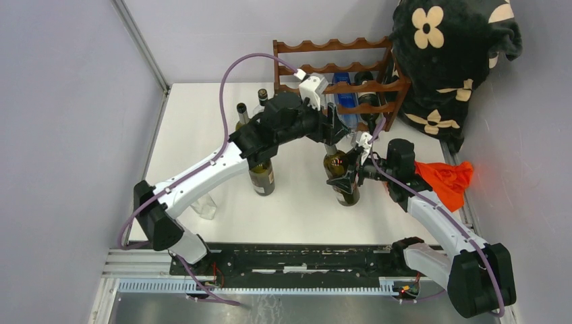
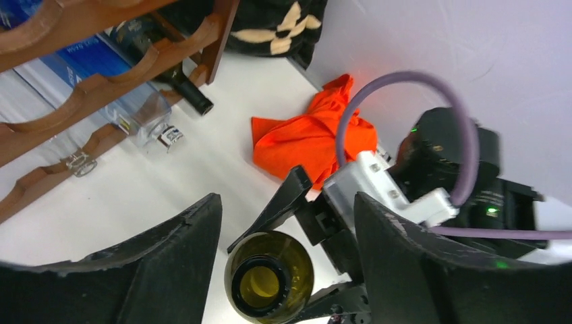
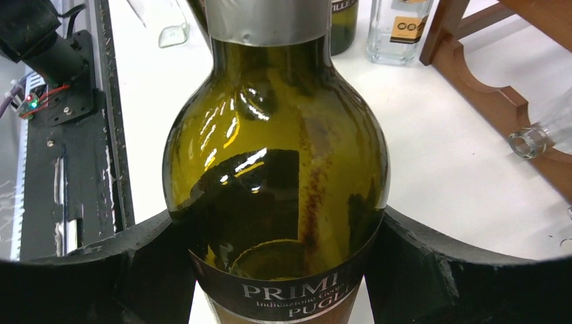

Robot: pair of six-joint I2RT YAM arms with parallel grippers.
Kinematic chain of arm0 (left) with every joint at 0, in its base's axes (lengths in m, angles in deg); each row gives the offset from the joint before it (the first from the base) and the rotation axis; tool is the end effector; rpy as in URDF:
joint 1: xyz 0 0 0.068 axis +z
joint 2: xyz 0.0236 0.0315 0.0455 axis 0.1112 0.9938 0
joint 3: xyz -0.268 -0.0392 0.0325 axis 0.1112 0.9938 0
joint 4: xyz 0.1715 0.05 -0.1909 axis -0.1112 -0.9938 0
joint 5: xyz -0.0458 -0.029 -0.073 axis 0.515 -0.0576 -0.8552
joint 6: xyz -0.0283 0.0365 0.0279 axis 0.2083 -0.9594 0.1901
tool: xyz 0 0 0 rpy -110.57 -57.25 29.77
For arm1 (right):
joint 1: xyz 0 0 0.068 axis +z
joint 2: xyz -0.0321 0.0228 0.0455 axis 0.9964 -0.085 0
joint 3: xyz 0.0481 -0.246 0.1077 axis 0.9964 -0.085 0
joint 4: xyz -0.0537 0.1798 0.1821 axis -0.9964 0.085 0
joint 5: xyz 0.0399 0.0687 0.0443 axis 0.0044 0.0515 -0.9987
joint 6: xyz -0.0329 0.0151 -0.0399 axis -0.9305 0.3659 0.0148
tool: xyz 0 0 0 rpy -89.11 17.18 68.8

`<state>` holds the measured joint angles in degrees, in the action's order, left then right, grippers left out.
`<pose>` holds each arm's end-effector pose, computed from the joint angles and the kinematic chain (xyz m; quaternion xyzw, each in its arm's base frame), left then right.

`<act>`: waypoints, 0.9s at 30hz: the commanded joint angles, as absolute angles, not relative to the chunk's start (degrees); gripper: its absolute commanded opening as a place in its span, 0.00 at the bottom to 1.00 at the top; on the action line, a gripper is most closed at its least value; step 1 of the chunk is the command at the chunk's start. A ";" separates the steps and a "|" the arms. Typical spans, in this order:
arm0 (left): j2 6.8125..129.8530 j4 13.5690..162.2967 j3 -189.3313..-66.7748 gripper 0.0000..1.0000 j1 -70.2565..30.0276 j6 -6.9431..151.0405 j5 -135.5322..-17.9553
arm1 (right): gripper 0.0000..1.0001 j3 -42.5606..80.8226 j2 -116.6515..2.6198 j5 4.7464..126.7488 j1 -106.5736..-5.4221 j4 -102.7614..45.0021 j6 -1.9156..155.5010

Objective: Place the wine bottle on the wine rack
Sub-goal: Pick up the wine bottle from the center of the board.

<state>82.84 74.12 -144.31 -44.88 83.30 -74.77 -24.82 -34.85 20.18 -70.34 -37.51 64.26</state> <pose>0.2301 -0.2930 0.4062 0.2252 0.7501 -0.4080 0.4691 0.2046 0.0834 0.2496 -0.3850 0.6710 0.4048 0.4875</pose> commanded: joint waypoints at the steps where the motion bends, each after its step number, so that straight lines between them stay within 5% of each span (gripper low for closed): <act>1: 75.76 78.85 -144.12 0.83 -44.55 84.60 -74.88 | 0.00 -21.12 -31.94 16.09 -70.23 -36.74 57.84; 6: 72.33 74.65 -144.15 1.00 -44.25 83.78 -75.09 | 0.00 -20.29 -30.96 14.63 -70.58 -31.65 51.76; 27: 58.23 70.52 -134.13 0.99 -42.91 92.72 -77.45 | 0.00 -9.69 -30.02 20.89 -70.57 -0.61 7.37</act>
<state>60.34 68.64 -135.17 -43.18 87.95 -75.09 -14.53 -32.01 20.33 -70.38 -2.27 18.10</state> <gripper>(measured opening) 0.993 0.795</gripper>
